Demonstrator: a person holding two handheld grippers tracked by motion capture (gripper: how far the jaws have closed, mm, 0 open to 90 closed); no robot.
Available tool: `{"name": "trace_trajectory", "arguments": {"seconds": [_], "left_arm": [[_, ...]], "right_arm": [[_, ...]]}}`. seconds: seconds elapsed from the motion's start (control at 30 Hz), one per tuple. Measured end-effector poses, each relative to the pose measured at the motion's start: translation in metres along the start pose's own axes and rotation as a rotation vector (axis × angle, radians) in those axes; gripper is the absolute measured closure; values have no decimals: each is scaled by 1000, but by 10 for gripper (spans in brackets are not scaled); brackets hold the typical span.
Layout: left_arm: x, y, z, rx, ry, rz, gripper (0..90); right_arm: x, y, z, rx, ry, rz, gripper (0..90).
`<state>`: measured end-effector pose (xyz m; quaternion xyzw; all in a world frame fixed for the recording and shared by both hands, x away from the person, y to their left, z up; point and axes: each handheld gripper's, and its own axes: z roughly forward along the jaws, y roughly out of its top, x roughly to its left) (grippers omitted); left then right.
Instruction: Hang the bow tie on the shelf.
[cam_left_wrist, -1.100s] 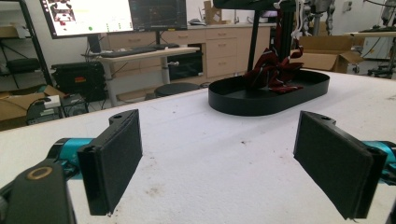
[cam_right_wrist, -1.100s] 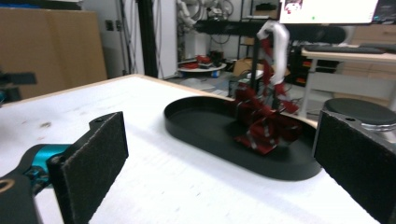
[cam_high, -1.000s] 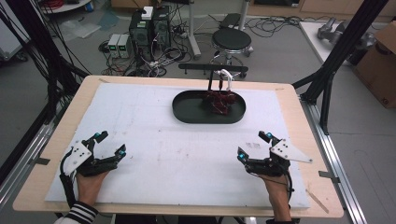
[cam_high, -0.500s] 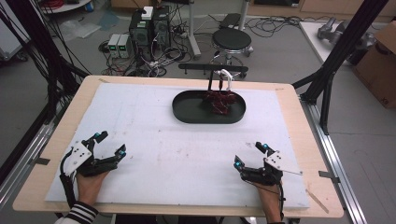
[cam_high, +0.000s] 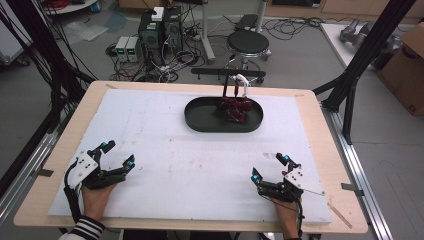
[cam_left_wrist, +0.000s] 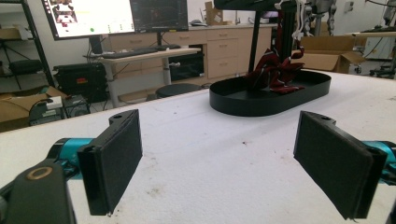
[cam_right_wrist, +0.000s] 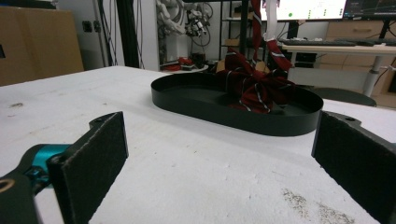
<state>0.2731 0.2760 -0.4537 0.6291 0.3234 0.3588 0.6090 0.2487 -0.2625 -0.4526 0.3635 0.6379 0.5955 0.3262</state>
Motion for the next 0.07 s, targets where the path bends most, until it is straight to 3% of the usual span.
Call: {"name": "trace_trajectory", "arguments": {"seconds": [0.07], "left_arm": [[0, 0, 0, 1, 0, 1, 157]], "right_arm": [[0, 0, 0, 1, -6, 16, 25]]}}
